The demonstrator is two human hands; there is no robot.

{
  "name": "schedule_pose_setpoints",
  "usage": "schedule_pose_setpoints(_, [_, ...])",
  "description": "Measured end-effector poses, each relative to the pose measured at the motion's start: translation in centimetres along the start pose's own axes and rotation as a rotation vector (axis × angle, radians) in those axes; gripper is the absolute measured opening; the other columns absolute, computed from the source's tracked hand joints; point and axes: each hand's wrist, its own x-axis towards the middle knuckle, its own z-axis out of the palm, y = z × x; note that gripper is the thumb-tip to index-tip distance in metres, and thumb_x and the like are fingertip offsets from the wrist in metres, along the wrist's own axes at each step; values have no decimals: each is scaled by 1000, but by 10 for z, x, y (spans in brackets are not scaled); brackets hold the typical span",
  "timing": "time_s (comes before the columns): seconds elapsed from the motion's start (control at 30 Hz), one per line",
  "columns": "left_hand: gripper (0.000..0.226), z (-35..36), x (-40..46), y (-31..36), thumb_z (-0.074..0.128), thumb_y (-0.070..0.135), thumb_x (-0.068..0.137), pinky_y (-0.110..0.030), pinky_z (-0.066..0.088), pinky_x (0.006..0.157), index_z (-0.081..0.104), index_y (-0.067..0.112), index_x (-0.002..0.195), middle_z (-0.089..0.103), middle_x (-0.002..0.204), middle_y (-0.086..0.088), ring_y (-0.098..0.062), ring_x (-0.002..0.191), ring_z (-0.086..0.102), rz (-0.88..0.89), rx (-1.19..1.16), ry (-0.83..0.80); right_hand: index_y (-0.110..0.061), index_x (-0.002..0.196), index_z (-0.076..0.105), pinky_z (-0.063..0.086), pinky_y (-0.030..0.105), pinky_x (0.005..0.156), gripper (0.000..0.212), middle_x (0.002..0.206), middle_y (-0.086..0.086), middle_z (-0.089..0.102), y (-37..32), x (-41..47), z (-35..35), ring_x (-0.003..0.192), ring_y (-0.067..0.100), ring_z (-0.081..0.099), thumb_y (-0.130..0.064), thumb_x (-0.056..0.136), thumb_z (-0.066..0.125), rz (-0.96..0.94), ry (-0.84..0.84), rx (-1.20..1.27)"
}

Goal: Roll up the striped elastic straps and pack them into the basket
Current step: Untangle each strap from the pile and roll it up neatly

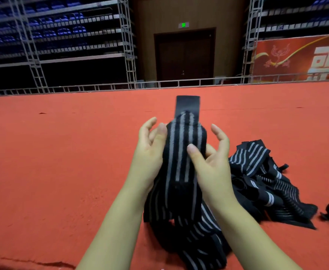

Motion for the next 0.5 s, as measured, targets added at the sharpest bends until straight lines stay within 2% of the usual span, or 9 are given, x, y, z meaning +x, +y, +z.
schedule_pose_setpoints(0.1, [71,1,-24,-28,65,54,78,-31,46,101,32,39,138,64,123,16,0,114,61,-50,97,-137,-40,132,26,48,54,96,56,102,-2,72,-4,22,0,100,20,68,-24,89,59,-3,135,44])
schedule_pose_setpoints(0.2, [71,6,-41,-42,71,39,75,-38,42,109,36,42,136,58,134,17,-1,124,54,-55,105,-153,-32,136,24,53,46,91,57,93,-1,70,-8,38,8,89,18,67,-14,94,57,17,180,60])
schedule_pose_setpoints(0.27, [70,5,-38,-39,70,27,78,-43,44,107,36,44,136,64,128,13,-5,119,59,-35,71,-102,-30,136,25,54,44,90,55,98,1,68,-10,46,16,88,18,65,-13,95,57,59,181,69])
schedule_pose_setpoints(0.37, [82,2,-27,-28,71,10,86,-45,50,98,26,50,141,73,110,6,-15,105,69,-8,19,-51,-33,138,24,51,49,94,54,107,5,66,-11,55,19,98,22,65,-22,95,56,91,136,1])
schedule_pose_setpoints(0.43, [81,0,-20,-17,65,2,90,-41,54,92,27,49,143,74,106,0,-18,102,70,32,-39,-24,-33,144,19,51,47,95,59,98,0,69,-15,54,10,97,21,67,-28,97,55,94,26,-48])
schedule_pose_setpoints(0.5, [74,-2,-10,-8,60,-1,92,-32,56,80,32,44,143,74,99,-5,-17,94,71,55,-140,47,-38,148,15,52,38,94,67,93,-7,71,-18,43,-1,96,15,68,-39,94,54,78,-149,-86])
